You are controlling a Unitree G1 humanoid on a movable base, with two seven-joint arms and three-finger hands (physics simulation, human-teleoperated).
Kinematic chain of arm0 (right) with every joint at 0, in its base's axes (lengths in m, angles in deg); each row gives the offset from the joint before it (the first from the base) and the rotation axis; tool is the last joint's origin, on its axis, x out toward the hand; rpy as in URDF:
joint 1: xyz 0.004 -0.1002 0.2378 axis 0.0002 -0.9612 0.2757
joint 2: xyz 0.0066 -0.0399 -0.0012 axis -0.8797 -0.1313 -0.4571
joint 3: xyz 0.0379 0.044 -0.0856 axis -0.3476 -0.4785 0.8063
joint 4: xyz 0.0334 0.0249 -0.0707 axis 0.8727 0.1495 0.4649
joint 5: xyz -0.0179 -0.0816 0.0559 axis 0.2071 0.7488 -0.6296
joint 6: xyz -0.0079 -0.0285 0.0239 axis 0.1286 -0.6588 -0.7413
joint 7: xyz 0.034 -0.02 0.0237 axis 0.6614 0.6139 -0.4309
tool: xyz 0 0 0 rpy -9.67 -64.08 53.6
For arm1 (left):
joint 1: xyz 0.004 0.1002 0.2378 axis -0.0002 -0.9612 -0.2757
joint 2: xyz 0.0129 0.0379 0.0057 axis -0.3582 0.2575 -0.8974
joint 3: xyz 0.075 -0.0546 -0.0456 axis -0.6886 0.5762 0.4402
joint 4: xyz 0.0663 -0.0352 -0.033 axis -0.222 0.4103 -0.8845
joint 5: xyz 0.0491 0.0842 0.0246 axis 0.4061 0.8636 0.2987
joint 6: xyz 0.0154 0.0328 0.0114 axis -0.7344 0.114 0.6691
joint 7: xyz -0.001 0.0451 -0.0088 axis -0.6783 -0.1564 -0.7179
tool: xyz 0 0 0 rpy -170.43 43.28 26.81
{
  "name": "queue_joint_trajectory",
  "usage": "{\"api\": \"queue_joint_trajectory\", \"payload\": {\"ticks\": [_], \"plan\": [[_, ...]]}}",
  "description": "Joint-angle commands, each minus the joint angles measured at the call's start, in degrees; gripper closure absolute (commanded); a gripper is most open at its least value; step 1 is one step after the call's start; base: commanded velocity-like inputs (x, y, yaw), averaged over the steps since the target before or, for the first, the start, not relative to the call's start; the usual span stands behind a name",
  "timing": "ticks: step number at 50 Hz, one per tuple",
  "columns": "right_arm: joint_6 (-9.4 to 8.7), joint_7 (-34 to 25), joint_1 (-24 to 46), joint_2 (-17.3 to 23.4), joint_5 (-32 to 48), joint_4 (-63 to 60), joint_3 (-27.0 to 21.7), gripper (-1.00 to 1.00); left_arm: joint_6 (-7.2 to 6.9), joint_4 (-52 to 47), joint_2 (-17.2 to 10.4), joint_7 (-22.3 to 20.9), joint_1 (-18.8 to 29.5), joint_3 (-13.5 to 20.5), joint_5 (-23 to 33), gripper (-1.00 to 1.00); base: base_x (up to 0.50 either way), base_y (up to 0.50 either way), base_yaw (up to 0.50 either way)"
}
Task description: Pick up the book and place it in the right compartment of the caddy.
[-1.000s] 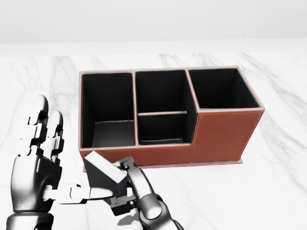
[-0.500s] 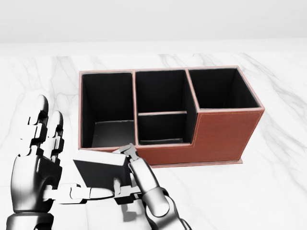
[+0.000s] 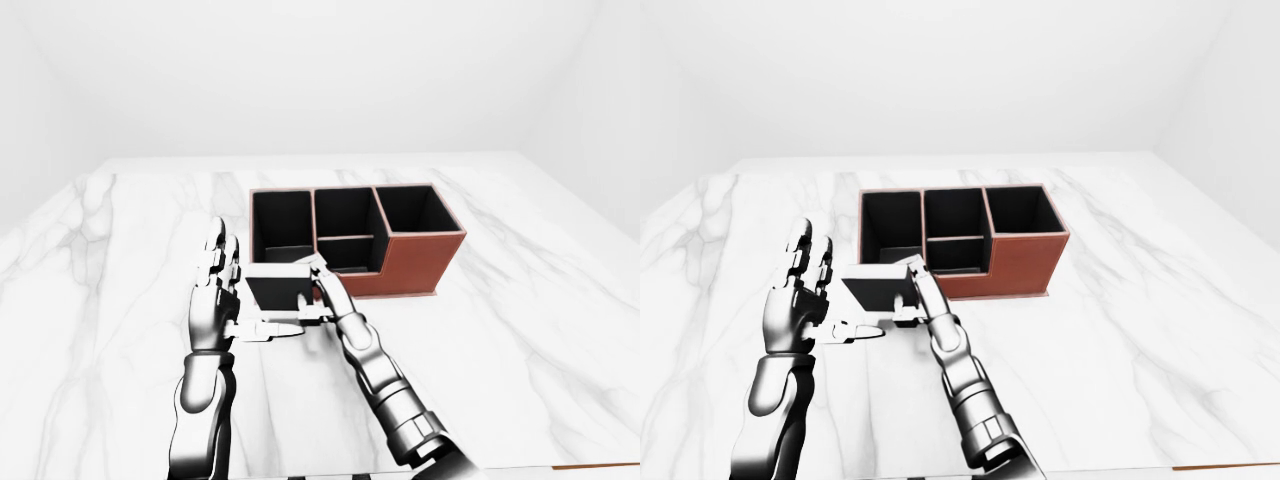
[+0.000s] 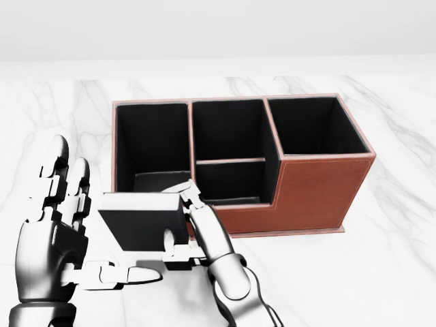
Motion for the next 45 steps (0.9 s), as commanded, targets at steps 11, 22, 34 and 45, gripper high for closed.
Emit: {"api": "queue_joint_trajectory", "payload": {"ticks": [11,22,34,45], "plan": [[0.0,-0.91,-0.35,1.45,-3.03,-15.23,-0.71,1.0,0.0,0.53,0.06,-0.02,0.16,-0.03,0.04,-1.0,0.0,0.0,0.0],[0.0,-1.75,1.71,2.88,-3.79,-20.26,-1.9,1.0,0.0,0.6,0.05,0.03,0.16,-0.07,0.06,-1.0,0.0,0.0,0.0],[0.0,-2.48,1.34,3.6,-4.47,-27.85,-1.92,1.0,0.0,0.44,0.03,-0.05,0.06,0.01,-0.03,-1.0,0.0,0.0,0.0],[0.0,-2.78,-0.92,5.17,-4.37,-33.78,-2.46,1.0,0.0,0.33,0.04,-0.05,0.03,-0.02,0.03,-1.0,0.0,0.0,0.0]]}}
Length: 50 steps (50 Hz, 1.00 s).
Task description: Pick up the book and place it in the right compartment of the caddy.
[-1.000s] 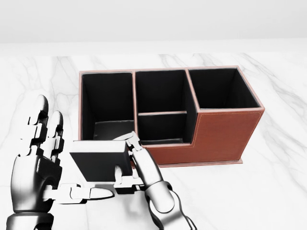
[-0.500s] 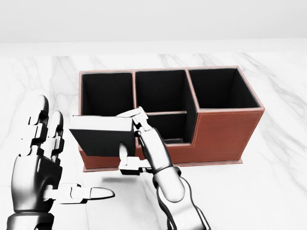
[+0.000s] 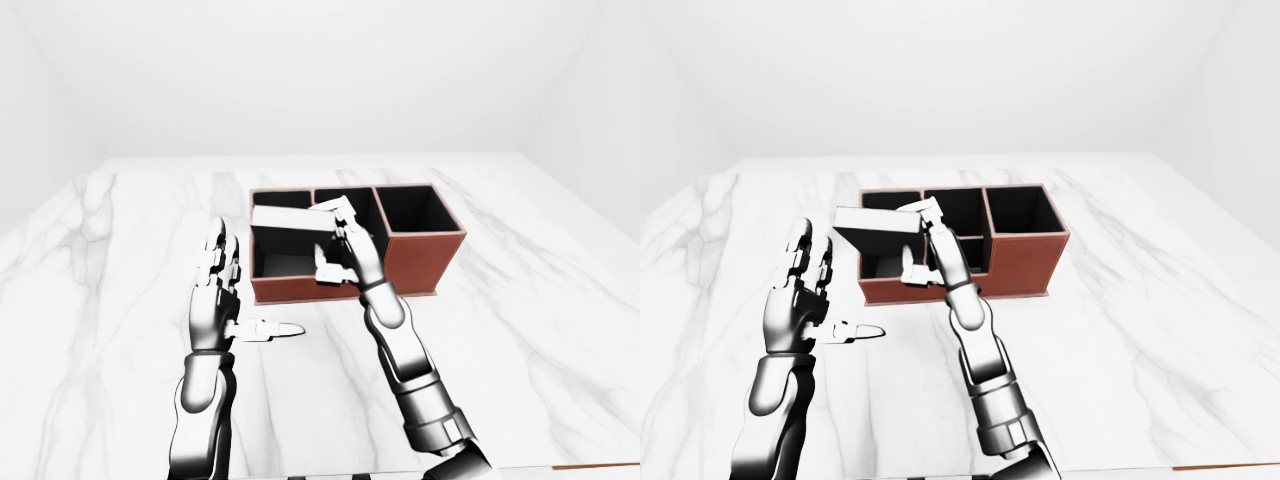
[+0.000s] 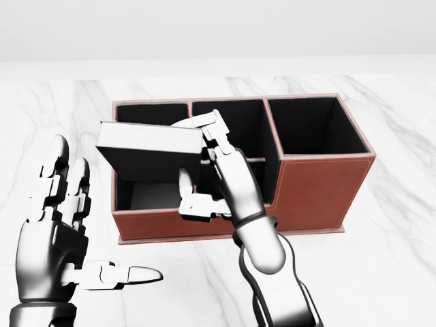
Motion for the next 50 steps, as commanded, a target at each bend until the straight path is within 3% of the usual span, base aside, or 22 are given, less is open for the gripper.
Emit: {"api": "queue_joint_trajectory", "payload": {"ticks": [1,14,19,26,33,38,39,50], "plan": [[0.0,0.06,-0.73,1.22,-2.04,-9.43,-1.31,1.0,0.0,0.17,0.04,-0.23,-0.05,0.03,-0.31,-1.0,0.0,0.0,0.0],[-2.38,-0.4,-0.58,3.6,-3.74,-13.96,-3.47,1.0,0.0,0.81,0.01,-0.31,0.09,0.1,-0.3,-1.0,0.0,0.0,0.0],[-4.86,-0.64,-0.07,5.07,-4.87,-16.86,-5.08,1.0,0.0,0.57,0.05,-0.22,0.03,-0.02,-0.14,-1.0,0.0,0.0,0.0],[-6.12,-0.99,0.77,6.71,-5.82,-17.81,-6.59,1.0,0.0,0.65,0.07,-0.16,0.05,-0.1,-0.04,-1.0,0.0,0.0,0.0],[-8.65,-1.6,1.61,8.69,-7.25,-19.82,-8.58,1.0,0.0,0.97,0.05,-0.12,0.11,-0.13,0.04,-1.0,0.0,0.0,0.0],[-9.09,-1.87,1.34,9.9,-8.32,-20.35,-9.78,1.0,0.0,0.85,0.05,-0.11,0.0,-0.2,0.18,-1.0,0.0,0.0,0.0],[-9.94,-2.0,1.56,10.34,-8.67,-21.06,-10.27,1.0,0.0,0.72,0.04,-0.11,-0.05,-0.18,0.15,-1.0,0.0,0.0,0.0],[-10.0,-2.32,2.36,13.18,-10.74,-20.62,-13.14,1.0,0.0,1.05,0.01,-0.16,0.29,-0.06,0.16,-1.0,0.0,0.0,0.0]]}}
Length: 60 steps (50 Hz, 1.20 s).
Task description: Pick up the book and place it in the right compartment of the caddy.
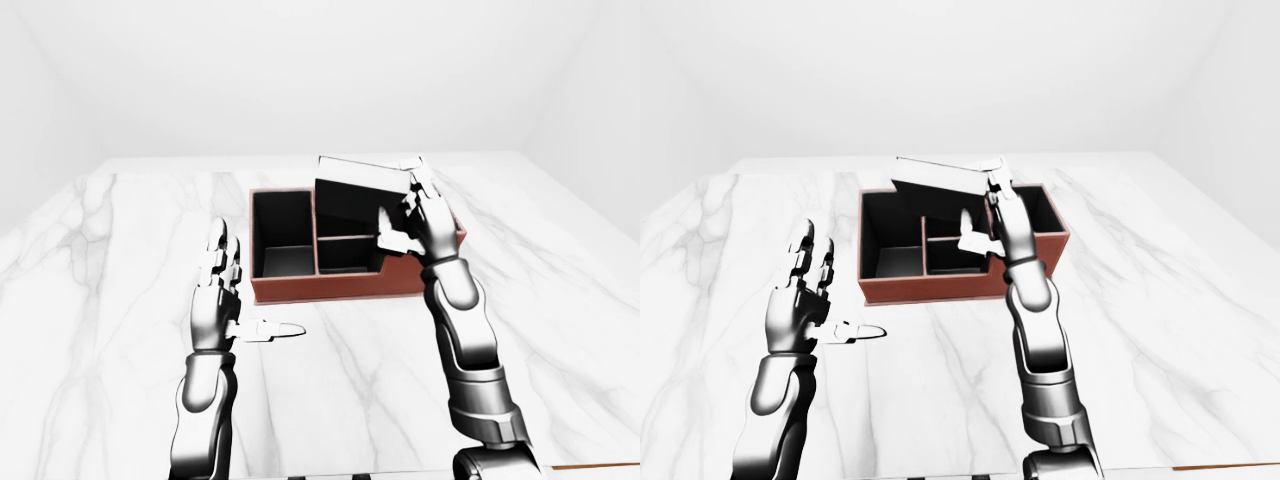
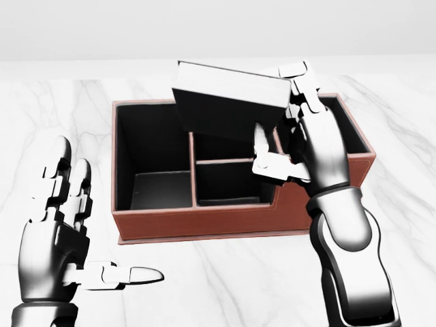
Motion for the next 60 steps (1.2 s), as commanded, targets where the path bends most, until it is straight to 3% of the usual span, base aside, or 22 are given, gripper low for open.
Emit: {"api": "queue_joint_trajectory", "payload": {"ticks": [1,15,41,60], "plan": [[-0.57,0.49,1.16,2.82,-4.08,-3.62,-3.5,1.0,0.0,0.37,0.02,-0.23,0.16,0.12,-0.35,-1.0,0.0,0.0,0.0],[-0.57,0.49,1.36,6.59,-7.2,-4.79,-7.14,1.0,0.0,0.7,0.07,-0.15,0.07,-0.08,-0.08,-1.0,0.0,0.0,0.0],[-0.57,0.7,-2.97,9.03,-10.86,-11.53,-11.37,1.0,0.0,0.62,0.1,-0.16,-0.23,-0.23,0.07,-1.0,0.0,0.0,0.0],[-0.57,1.41,-2.25,10.26,-12.51,-8.1,-12.65,1.0,0.0,1.1,0.07,-0.13,0.13,-0.21,0.06,-1.0,0.0,0.0,0.0]]}}
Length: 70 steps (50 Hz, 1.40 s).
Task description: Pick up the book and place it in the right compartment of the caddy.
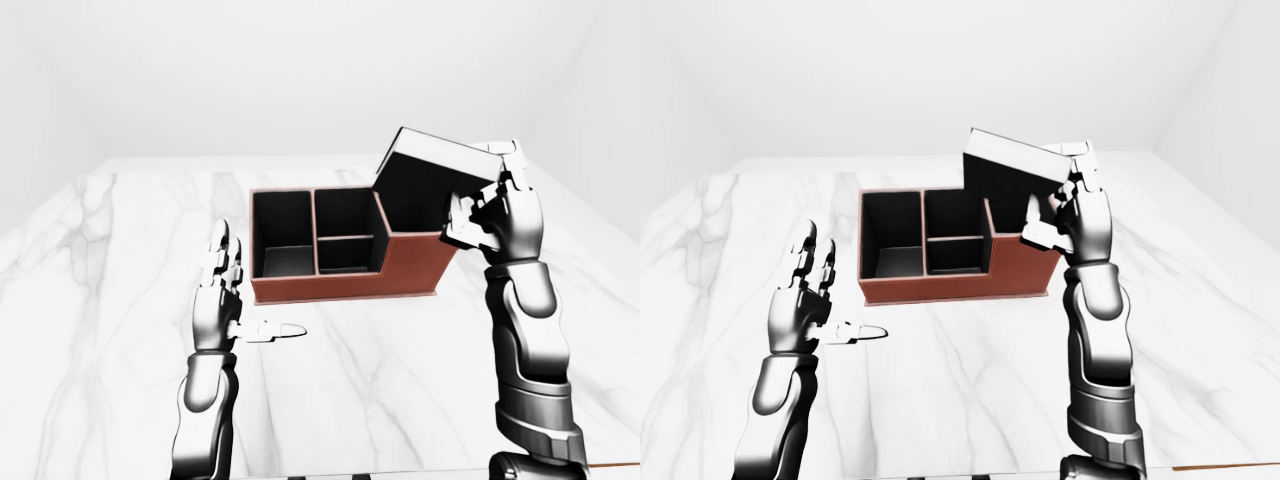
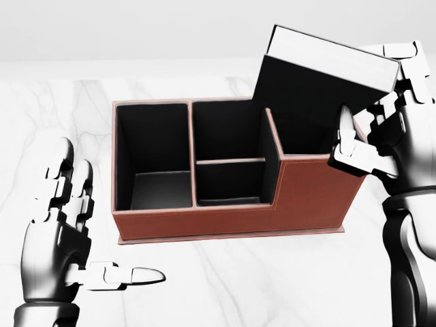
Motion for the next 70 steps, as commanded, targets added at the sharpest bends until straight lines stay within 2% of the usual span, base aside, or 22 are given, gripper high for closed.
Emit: {"api": "queue_joint_trajectory", "payload": {"ticks": [1,18,28,34,39,42,46,47,50,54,58,70], "plan": [[0.0,1.43,1.11,0.99,-3.0,-0.75,-1.57,1.0,0.0,0.85,0.02,-0.27,0.15,0.11,-0.38,-1.0,0.0,0.0,0.0],[0.0,2.01,6.52,2.17,-2.99,9.25,-0.56,1.0,0.0,0.41,0.0,-0.28,0.1,0.08,-0.32,-1.0,0.0,0.0,0.0],[2.24,2.33,10.89,3.05,-1.42,17.07,0.45,1.0,0.0,0.3,0.0,-0.33,0.04,0.08,-0.29,-1.0,0.0,0.0,0.0],[4.72,1.98,13.88,4.09,-0.19,23.65,0.54,1.0,0.0,0.59,0.0,-0.34,0.15,0.13,-0.29,-1.0,0.0,0.0,0.0],[4.77,1.99,15.52,5.22,-0.05,25.67,0.27,1.0,0.0,0.18,0.01,-0.26,0.12,0.05,-0.22,-1.0,0.0,0.0,0.0],[5.42,2.02,16.47,5.73,0.02,27.62,0.15,1.0,0.0,0.29,0.02,-0.29,0.09,0.02,-0.2,-1.0,0.0,0.0,0.0],[6.63,2.05,17.19,6.3,0.37,30.06,0.1,1.0,0.0,0.91,-0.01,-0.39,0.1,0.12,-0.29,-1.0,0.0,0.0,0.0],[7.39,1.98,17.74,6.56,0.41,31.7,-0.02,1.0,0.0,1.03,-0.01,-0.4,0.15,0.12,-0.27,-1.0,0.0,0.0,0.0],[7.47,2.01,18.59,7.1,0.57,33.02,0.0,1.0,0.0,1.04,-0.02,-0.42,0.16,0.14,-0.3,-1.0,0.0,0.0,0.0],[9.19,2.02,19.44,8.02,1.3,36.06,-0.13,1.0,0.0,1.09,-0.01,-0.39,0.18,0.16,-0.28,-1.0,0.0,0.0,0.0],[9.9,1.99,19.55,8.49,1.23,37.58,-0.43,1.0,0.0,0.95,-0.01,-0.32,0.26,0.13,-0.22,-1.0,0.0,0.0,0.0],[10.0,1.88,20.64,9.37,1.53,43.22,-0.47,1.0,0.0,1.06,0.01,-0.32,0.23,0.04,-0.11,-1.0,0.0,0.0,0.0]]}}
